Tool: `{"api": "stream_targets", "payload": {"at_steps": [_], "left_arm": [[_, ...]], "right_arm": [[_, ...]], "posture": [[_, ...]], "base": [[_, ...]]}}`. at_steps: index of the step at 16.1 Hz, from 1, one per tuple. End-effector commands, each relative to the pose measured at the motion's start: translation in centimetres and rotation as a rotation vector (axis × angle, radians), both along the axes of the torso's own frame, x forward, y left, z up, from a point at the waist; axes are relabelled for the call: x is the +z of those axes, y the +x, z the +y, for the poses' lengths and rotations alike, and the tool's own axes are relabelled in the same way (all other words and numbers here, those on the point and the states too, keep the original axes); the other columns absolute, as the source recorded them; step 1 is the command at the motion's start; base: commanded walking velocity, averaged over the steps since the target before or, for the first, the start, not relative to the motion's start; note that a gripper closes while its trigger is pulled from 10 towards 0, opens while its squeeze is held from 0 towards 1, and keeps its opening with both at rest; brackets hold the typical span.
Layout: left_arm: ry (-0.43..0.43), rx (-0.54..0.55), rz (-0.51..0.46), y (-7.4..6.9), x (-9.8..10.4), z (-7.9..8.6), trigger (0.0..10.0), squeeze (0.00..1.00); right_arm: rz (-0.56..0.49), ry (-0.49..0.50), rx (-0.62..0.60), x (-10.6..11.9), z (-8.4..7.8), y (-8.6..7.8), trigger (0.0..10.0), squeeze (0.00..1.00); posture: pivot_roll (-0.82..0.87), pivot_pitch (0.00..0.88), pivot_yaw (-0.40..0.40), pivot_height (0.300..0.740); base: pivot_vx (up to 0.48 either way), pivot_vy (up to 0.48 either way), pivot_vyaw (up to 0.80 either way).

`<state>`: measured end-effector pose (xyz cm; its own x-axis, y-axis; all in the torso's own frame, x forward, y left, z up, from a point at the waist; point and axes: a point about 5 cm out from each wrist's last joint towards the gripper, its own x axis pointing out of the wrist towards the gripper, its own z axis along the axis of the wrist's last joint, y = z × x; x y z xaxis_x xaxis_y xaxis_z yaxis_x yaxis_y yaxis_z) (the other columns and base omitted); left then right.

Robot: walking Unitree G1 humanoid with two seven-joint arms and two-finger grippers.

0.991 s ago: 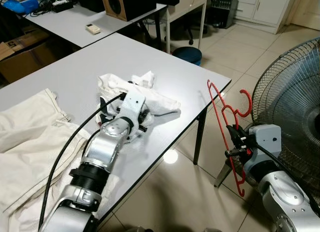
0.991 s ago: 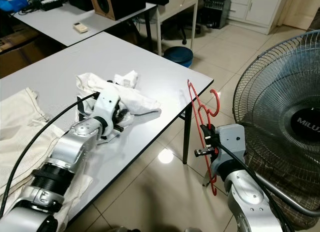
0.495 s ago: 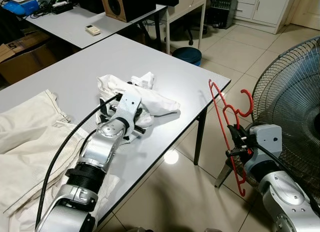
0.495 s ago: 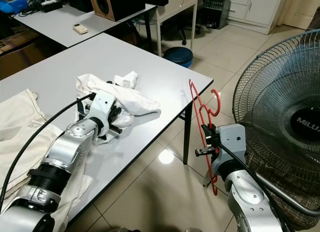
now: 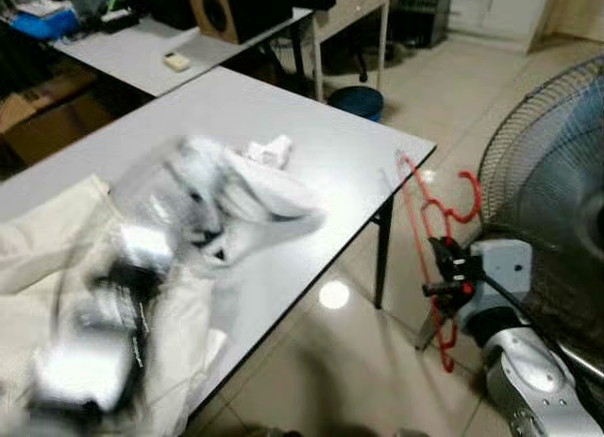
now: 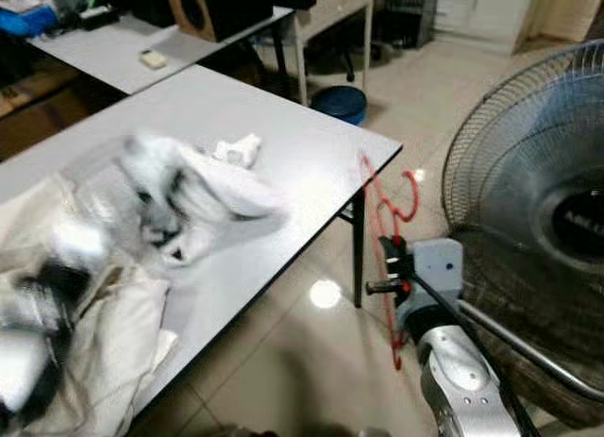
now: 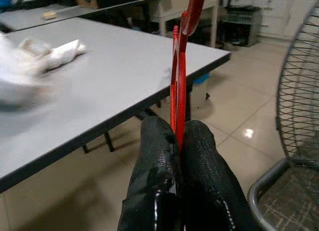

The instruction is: Hang hanger

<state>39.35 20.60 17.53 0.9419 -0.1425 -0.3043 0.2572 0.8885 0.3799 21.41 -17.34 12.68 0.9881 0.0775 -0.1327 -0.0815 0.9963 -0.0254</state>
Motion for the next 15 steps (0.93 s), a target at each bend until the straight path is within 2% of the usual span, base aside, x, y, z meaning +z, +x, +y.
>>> {"api": "stream_targets", "payload": {"at_steps": [1, 2, 3, 4, 5, 6, 7, 8, 10, 11, 12, 14, 15], "left_arm": [[0.07, 0.018, -0.073, 0.8, 2.5, 1.2, 0.0, 0.0], [0.079, -0.041, -0.147, 1.7, 5.5, 0.4, 0.0, 0.0], [0.008, -0.198, -0.226, 2.2, 8.9, -1.9, 0.0, 0.0], [-0.08, -0.432, -0.283, 2.0, 11.8, -4.7, 0.0, 0.0], [-0.17, -0.785, -0.309, 0.6, 14.5, -7.9, 0.0, 0.0], [-0.172, -0.906, -0.265, 0.1, 14.4, -8.1, 0.0, 0.0], [-0.136, -0.979, -0.192, -0.4, 13.5, -7.2, 0.0, 0.0], [-0.06, -0.905, -0.17, -0.1, 12.7, -5.4, 0.0, 0.0], [0.062, -0.685, -0.193, 0.4, 12.0, -1.6, 0.0, 0.0], [0.063, -0.608, -0.194, 0.3, 11.4, -0.2, 0.0, 0.0], [0.047, -0.584, -0.202, 0.4, 11.1, -0.3, 0.0, 0.0], [0.01, -0.445, -0.216, 1.0, 10.2, -0.4, 0.0, 0.0], [-0.005, -0.411, -0.218, 1.2, 10.0, -0.5, 0.0, 0.0]], "right_arm": [[-0.009, 0.006, -0.016, -0.1, 0.2, 0.3, 10.0, 0.0], [-0.022, 0.01, -0.041, 0.0, 0.0, 0.6, 10.0, 0.0], [-0.039, 0.018, -0.069, 0.2, -0.2, 0.9, 10.0, 0.0], [-0.055, 0.03, -0.096, 0.4, -0.4, 1.1, 10.0, 0.0], [-0.076, 0.045, -0.124, 0.7, -0.5, 1.4, 10.0, 0.0], [-0.084, 0.048, -0.125, 0.9, -0.4, 1.5, 10.0, 0.0], [-0.101, 0.054, -0.103, 1.1, 0.0, 1.6, 10.0, 0.0], [-0.125, 0.062, -0.055, 1.5, 0.6, 1.6, 10.0, 0.0], [-0.161, 0.082, 0.085, 2.4, 2.2, 1.5, 10.0, 0.0], [-0.174, 0.131, 0.217, 2.9, 3.4, 0.9, 10.0, 0.0], [-0.175, 0.14, 0.255, 3.0, 3.6, 0.6, 10.0, 0.0], [-0.187, 0.175, 0.334, 3.5, 4.1, 0.0, 10.0, 0.0], [-0.195, 0.19, 0.356, 3.7, 4.3, -0.1, 10.0, 0.0]], "posture": [[-0.21, 0.015, 0.232, 0.74], [-0.21, 0.015, 0.24, 0.74], [-0.19, 0.012, 0.257, 0.74], [-0.19, 0.012, 0.258, 0.74], [-0.18, 0.013, 0.259, 0.74], [-0.18, 0.015, 0.259, 0.74], [-0.18, 0.017, 0.253, 0.74], [-0.18, 0.018, 0.247, 0.74], [-0.18, 0.016, 0.224, 0.74], [-0.18, 0.015, 0.21, 0.74], [-0.18, 0.015, 0.207, 0.74], [-0.18, 0.016, 0.191, 0.74], [-0.18, 0.016, 0.191, 0.74]], "base": [[0.0, 0.0, 0.0], [0.0, 0.0, 0.0], [0.0, 0.0, 0.0], [0.0, 0.0, 0.0], [0.0, 0.0, 0.0], [0.0, 0.0, 0.0], [0.0, 0.0, 0.0], [0.0, 0.0, 0.0], [0.0, 0.0, 0.0], [0.0, 0.0, 0.0], [0.0, 0.0, 0.0], [0.0, 0.0, 0.0], [0.0, 0.0, 0.0]]}}
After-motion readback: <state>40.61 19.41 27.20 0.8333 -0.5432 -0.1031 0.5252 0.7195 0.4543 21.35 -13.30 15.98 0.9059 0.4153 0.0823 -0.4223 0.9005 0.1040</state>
